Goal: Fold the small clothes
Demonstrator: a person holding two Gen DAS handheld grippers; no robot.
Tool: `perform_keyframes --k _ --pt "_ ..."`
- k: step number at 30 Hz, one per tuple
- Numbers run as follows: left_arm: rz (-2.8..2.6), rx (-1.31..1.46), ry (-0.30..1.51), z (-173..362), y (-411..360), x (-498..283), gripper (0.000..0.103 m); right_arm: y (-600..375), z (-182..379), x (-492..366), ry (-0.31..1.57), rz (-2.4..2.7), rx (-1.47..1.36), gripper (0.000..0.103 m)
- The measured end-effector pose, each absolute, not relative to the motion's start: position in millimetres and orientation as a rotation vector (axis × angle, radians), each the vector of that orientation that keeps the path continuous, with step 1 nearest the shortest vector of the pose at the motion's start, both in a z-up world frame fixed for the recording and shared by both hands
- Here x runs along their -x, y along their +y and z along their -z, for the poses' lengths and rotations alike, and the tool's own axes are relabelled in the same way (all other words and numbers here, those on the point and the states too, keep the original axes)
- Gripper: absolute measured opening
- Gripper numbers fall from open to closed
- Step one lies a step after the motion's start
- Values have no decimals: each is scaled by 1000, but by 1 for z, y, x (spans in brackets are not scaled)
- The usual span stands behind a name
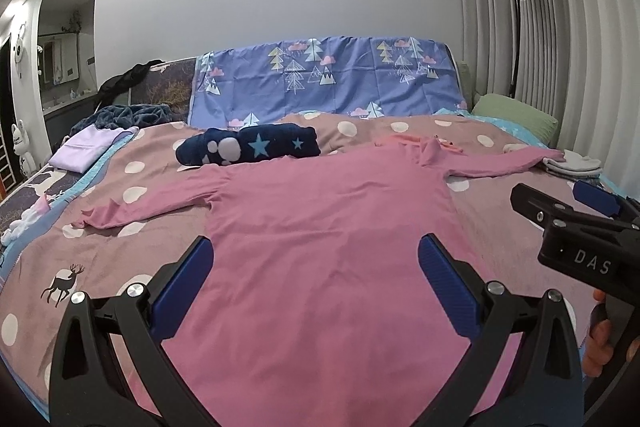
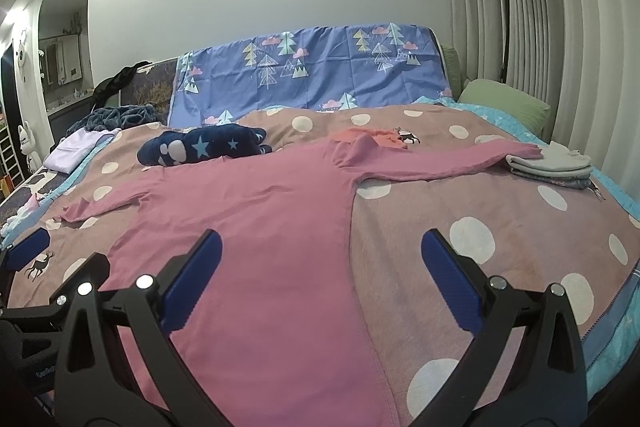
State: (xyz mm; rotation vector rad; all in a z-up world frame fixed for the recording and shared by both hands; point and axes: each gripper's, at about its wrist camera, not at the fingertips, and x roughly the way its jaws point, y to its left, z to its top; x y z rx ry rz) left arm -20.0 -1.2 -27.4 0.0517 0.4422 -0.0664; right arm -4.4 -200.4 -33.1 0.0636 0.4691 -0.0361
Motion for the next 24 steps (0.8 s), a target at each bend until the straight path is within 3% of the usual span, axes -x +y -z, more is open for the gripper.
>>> perform_keyframes --k 24 --pt "71 -47 492 37 -1 12 102 -196 40 -3 497 29 -59 101"
